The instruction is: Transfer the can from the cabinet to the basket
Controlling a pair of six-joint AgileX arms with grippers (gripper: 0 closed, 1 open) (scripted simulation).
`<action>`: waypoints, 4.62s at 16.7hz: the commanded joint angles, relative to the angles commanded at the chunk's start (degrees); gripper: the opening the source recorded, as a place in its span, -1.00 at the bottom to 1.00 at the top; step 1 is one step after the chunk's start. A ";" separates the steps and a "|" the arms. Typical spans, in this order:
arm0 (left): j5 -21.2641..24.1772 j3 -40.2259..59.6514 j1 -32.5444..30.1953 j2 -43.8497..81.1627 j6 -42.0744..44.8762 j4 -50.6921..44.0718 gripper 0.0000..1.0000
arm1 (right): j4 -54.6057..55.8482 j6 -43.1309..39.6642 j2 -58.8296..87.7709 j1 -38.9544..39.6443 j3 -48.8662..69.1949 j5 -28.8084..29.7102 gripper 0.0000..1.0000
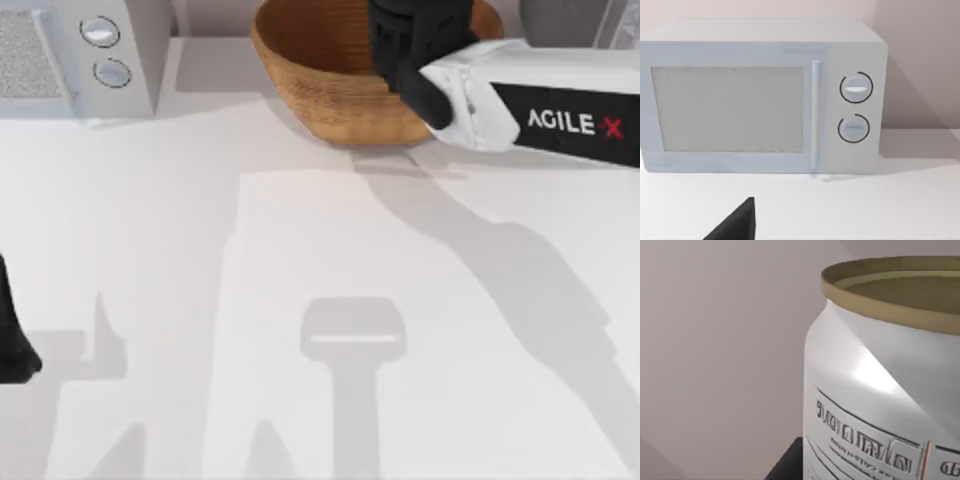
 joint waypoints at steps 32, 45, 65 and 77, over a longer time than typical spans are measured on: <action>0.00 0.00 0.00 0.00 0.00 0.00 1.00 | -0.88 -0.21 4.87 -1.13 6.69 -1.16 1.00; 0.00 0.00 0.00 0.00 0.00 0.00 1.00 | -0.88 -0.21 4.87 -1.13 6.69 -1.16 1.00; 0.00 0.00 0.00 0.00 0.00 0.00 1.00 | -4.12 0.34 -14.40 -6.79 -13.74 -12.10 1.00; 0.00 0.00 0.00 0.00 0.00 0.00 1.00 | -17.30 0.21 -77.73 -22.17 -65.30 -31.38 1.00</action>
